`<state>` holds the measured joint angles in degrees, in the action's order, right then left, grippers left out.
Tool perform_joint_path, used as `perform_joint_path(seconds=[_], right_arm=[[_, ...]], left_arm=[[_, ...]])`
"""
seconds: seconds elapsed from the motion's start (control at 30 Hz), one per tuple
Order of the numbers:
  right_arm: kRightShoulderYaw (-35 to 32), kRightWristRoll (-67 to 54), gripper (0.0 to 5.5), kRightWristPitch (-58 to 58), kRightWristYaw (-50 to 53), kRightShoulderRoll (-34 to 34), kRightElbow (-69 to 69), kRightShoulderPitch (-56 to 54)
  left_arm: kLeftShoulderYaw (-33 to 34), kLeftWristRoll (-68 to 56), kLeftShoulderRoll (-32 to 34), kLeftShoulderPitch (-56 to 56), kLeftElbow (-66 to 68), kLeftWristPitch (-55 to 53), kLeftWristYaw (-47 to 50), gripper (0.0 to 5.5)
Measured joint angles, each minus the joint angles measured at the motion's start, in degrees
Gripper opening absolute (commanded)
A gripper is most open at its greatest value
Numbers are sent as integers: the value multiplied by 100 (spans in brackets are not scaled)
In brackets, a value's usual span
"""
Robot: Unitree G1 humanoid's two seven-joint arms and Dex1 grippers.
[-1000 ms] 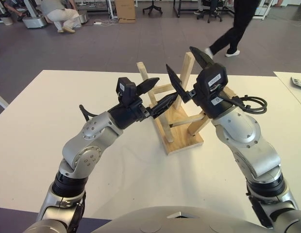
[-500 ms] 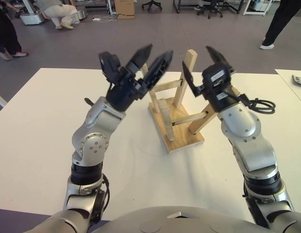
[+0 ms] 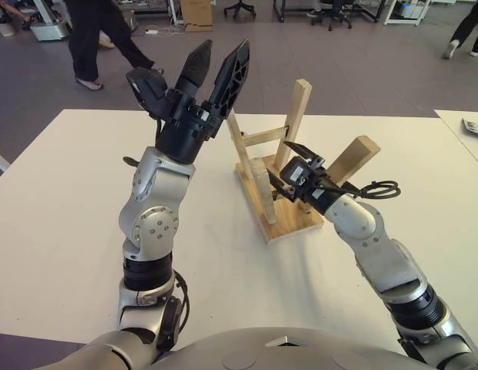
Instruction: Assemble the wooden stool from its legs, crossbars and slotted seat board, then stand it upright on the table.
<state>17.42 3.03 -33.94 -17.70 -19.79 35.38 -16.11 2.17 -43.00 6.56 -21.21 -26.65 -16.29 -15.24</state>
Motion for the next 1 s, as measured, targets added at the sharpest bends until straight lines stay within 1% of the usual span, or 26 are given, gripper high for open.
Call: perform_joint_path(seconds=[0.07,0.1,0.17,0.23,0.27,0.3,0.5,0.63,0.77,0.87,1.0], right_arm=[[-932,-736,344,-71,62,456,171,-782],[-1439,-1012,344,-76,119,515,155,-1170],[-2389,-1378,344,-107,232,424,-82,-1717],[-2904,-1368,344,-60,281,80,-377,-1722],[-3078,-1172,344,55,282,-187,-577,-1401],[-3152,-1040,344,129,296,-315,-678,-1100],[-3172,-704,344,649,271,-460,-921,499],[-2711,-726,344,711,161,-393,-741,747],[-2158,-759,344,572,222,-74,-117,825],[-2067,-755,344,444,305,11,58,827],[-2144,-742,344,394,371,21,72,1011]], left_arm=[[0,341,74,301,-41,51,72,446],[7,538,81,486,-95,105,132,446],[20,1021,91,893,-308,378,305,446],[-16,1566,88,1346,-640,713,436,446],[-67,1804,77,1773,-884,918,467,446],[-106,1926,69,2009,-1000,1000,477,446],[-680,2545,-171,2794,-1349,1303,626,446],[-736,2744,-196,2898,-1418,1307,739,446],[-722,2915,-177,2688,-1659,840,1000,446],[-687,3022,-121,2666,-1681,616,1103,446],[-615,3188,-85,2814,-1811,581,1152,446]])
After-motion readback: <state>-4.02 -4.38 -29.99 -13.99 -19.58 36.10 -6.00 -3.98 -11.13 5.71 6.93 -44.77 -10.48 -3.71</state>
